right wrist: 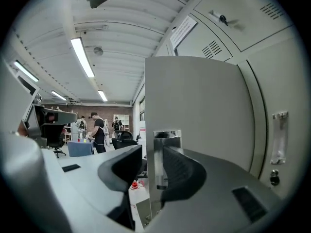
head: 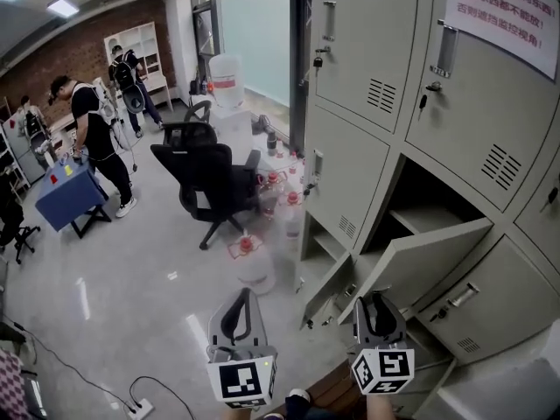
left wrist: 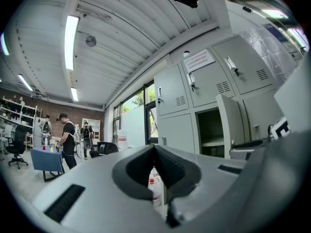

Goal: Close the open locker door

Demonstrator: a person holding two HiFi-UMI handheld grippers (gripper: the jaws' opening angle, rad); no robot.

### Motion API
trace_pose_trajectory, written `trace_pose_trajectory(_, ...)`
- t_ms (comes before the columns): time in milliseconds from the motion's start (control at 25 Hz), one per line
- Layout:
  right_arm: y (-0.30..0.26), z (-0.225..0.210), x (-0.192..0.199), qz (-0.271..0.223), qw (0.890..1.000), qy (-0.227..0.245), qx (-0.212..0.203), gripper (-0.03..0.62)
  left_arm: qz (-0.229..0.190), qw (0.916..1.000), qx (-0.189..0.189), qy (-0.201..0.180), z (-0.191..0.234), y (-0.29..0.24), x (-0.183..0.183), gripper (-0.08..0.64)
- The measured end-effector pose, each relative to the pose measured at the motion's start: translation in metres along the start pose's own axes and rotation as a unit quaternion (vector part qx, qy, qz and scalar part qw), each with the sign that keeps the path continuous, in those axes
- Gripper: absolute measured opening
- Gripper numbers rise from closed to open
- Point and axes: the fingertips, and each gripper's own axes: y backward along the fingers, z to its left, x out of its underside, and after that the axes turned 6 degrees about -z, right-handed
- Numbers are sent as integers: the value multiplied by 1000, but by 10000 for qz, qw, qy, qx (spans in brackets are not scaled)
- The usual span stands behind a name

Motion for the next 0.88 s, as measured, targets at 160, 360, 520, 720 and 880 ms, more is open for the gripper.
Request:
trace_pose_trajectory(160,-19,-4,0,-35,9999,18,-134,120,74,9998,-181,58,0,-8,5,0)
trace_pose_trajectory(360,-39,-10,0,-30,9998,41,-208,96,27,9993,-380,44,2,-18,7,0)
trace_pose_trajectory(520,-56,-17,0,-34,9998,44,-171,67,82,9990,-441,53,0,-29,9,0)
trace_pose_trajectory(720,-76,-25,1,-65,9999,98,-55,61,120,9993,-311,144,-8,-50,16,0)
trace_pose_trajectory(880,-92,-34,1,-124,9997,147,115,49,67,9998,-193,35,-6,-72,24,0)
